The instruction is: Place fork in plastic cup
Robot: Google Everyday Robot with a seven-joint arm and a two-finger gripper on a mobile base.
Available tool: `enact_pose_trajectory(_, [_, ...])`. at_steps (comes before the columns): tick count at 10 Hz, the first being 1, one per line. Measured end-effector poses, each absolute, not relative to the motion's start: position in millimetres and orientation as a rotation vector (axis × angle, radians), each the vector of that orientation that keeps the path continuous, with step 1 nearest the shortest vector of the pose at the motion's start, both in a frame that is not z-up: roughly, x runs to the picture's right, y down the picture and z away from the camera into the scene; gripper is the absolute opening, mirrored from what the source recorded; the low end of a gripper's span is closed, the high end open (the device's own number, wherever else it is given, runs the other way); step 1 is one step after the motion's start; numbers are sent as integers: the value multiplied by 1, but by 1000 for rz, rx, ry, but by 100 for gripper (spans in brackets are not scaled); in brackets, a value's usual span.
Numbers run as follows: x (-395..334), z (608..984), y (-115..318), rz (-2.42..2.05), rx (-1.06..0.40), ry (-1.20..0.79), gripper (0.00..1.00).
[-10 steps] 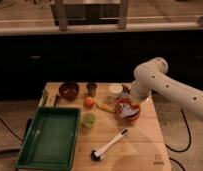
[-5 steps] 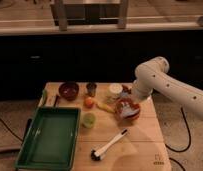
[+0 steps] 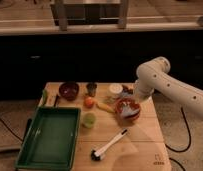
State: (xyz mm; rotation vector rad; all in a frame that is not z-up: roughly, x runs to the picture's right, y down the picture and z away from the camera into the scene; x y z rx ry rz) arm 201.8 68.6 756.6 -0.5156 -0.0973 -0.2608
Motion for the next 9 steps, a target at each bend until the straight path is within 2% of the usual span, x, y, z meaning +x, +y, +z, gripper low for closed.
enact_pose_trajectory(4, [151, 747, 83, -458, -512, -116, 0])
enact_pose_trajectory(9, [133, 741, 88, -586, -508, -131, 0])
